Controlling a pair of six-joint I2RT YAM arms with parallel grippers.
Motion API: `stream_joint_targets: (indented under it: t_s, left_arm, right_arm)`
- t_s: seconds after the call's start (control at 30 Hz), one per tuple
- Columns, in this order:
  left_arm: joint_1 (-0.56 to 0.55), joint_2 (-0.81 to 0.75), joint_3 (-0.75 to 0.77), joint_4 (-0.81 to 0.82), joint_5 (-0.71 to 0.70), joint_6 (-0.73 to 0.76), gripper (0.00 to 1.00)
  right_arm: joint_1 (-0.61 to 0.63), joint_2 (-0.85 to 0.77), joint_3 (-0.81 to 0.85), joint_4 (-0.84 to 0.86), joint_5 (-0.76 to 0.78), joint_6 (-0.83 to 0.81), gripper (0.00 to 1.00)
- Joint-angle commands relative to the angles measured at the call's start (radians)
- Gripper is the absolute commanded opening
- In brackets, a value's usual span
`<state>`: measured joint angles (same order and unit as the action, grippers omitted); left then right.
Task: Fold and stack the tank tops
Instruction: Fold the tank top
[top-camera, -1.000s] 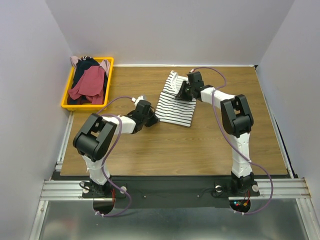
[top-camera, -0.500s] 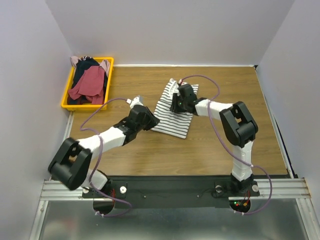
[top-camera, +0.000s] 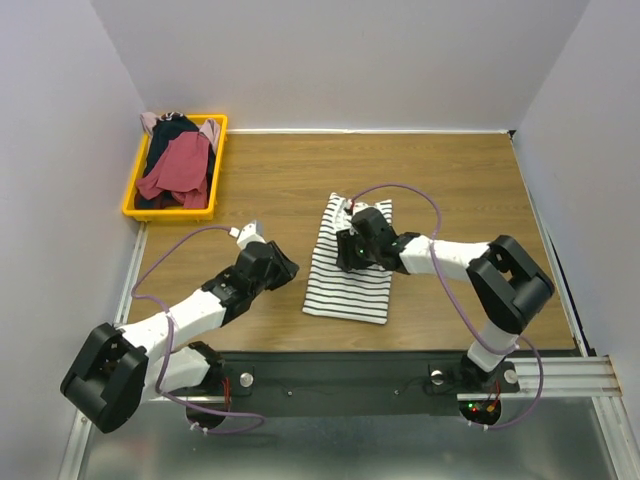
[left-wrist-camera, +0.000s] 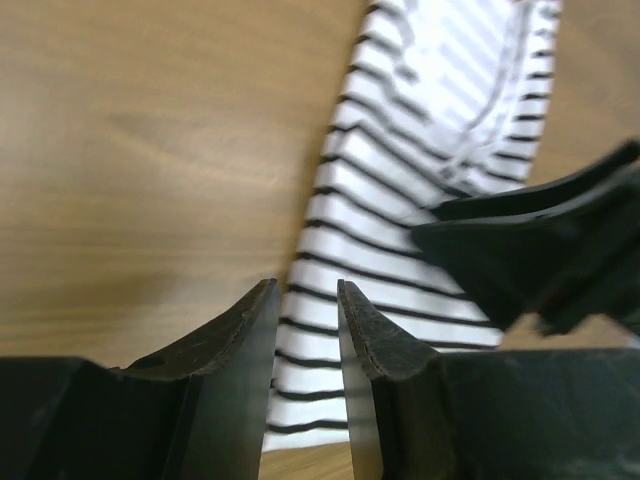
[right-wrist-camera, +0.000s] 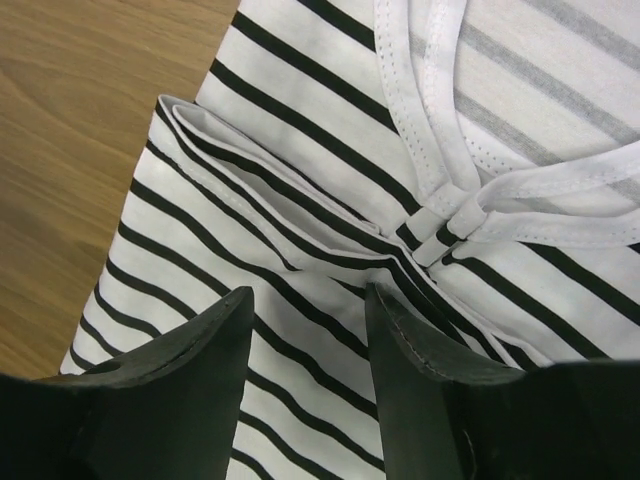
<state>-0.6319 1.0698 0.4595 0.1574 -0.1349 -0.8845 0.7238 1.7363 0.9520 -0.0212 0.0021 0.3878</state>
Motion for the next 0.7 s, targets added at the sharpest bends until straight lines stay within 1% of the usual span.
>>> stream_joint_targets:
  t_s: [0.0,0.13,0.23,0.27,0.3,0.33,0.4,0.43,0.47,0.57,0.6,0.67]
  left_arm:
    - [-0.025,-0.01,-0.05,0.056,0.024,0.002,0.41]
    - [-0.034,0.031,-0.025,0.08,0.027,0.03,0.41]
    - [-0.034,0.07,-0.002,0.077,0.021,0.048,0.41]
    - [-0.035,0.077,-0.002,0.076,0.021,0.053,0.42]
    - [-0.035,0.084,-0.004,0.076,0.024,0.055,0.45]
    - [-0.035,0.088,-0.008,0.076,0.027,0.056,0.47]
    - [-0.043,0.085,-0.018,0.08,0.034,0.058,0.51]
    - [-0.046,0.081,-0.022,0.079,0.037,0.059,0.52]
    - [-0.051,0.078,-0.027,0.079,0.043,0.061,0.53]
    - [-0.068,0.061,-0.039,0.076,0.058,0.059,0.54]
    - [-0.081,0.056,-0.042,0.073,0.061,0.056,0.54]
    - [-0.095,0.056,-0.053,0.073,0.06,0.048,0.54]
  right_arm:
    - [-0.012,-0.104,-0.021,-0.046,0.013,-0.006,0.55]
    - [-0.012,-0.168,-0.035,-0.046,0.003,0.029,0.55]
    - [-0.011,-0.245,-0.067,-0.075,0.093,0.088,0.55]
    - [-0.012,-0.267,-0.081,-0.12,0.126,0.108,0.57]
    - [-0.012,-0.283,-0.087,-0.143,0.198,0.149,0.57]
    - [-0.014,-0.309,-0.096,-0.161,0.228,0.164,0.57]
    - [-0.017,-0.326,-0.131,-0.193,0.3,0.196,0.51]
    - [-0.02,-0.333,-0.146,-0.197,0.312,0.206,0.49]
    - [-0.036,-0.339,-0.16,-0.198,0.315,0.212,0.43]
    - [-0.086,-0.327,-0.188,-0.198,0.302,0.226,0.35]
    - [-0.095,-0.307,-0.188,-0.197,0.299,0.218,0.3]
    - [-0.115,-0.281,-0.182,-0.197,0.294,0.211,0.27]
